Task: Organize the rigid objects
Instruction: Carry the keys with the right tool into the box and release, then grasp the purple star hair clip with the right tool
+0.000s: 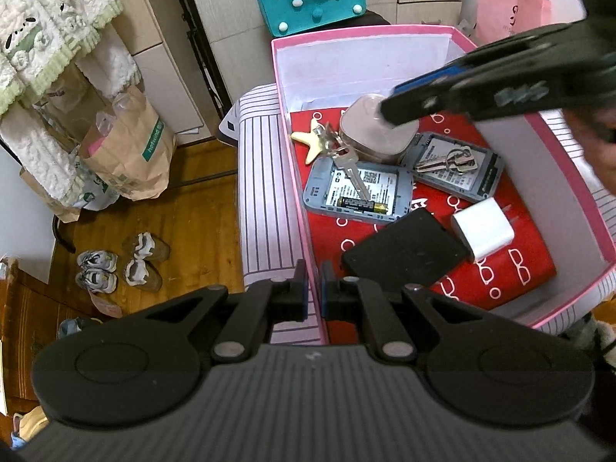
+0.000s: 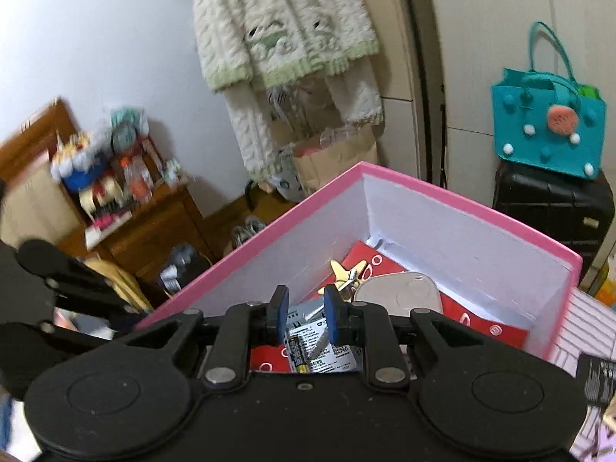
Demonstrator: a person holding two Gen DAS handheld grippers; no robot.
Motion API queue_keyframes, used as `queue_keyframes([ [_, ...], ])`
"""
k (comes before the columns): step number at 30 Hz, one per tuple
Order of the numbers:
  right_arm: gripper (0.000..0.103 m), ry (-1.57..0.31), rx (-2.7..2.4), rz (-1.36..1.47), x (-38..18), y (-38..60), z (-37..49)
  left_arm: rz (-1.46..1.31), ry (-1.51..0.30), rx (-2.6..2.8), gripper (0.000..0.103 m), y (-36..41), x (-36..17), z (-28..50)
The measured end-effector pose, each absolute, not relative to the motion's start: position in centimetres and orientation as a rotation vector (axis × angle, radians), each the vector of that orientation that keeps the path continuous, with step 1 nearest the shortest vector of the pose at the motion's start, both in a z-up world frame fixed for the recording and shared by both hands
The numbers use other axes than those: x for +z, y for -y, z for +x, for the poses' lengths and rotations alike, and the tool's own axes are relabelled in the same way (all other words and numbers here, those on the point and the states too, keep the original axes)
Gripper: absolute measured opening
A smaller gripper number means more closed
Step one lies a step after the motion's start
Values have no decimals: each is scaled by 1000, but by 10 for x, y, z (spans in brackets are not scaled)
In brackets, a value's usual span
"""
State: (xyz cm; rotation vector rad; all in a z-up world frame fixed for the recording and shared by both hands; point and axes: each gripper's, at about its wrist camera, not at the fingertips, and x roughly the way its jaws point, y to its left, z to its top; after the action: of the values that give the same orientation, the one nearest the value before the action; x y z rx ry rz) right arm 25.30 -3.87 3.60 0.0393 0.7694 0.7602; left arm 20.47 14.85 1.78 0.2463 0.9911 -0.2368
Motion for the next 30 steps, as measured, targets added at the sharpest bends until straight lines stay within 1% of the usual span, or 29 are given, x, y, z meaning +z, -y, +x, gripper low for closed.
queue_keyframes([
  [4,32,-701,701,47,50,76,234,246,-979,-243,5,-149,17,203],
  [9,37,-636,536,21,57,131,211,228,-970,-253,6,-152,17,203],
  [12,38,-627,436,44,52,168,208,214,-964,-249,6,-154,17,201],
  [19,38,-687,259,122,10,231,213,187,-954,-238,6,-156,17,201],
  [20,40,-694,248,125,4,235,213,188,-952,-237,6,-156,17,200],
  [22,48,-698,231,117,-8,240,213,185,-953,-234,6,-156,17,201],
  [30,56,-746,249,196,-53,244,223,179,-944,-217,6,-153,15,202],
])
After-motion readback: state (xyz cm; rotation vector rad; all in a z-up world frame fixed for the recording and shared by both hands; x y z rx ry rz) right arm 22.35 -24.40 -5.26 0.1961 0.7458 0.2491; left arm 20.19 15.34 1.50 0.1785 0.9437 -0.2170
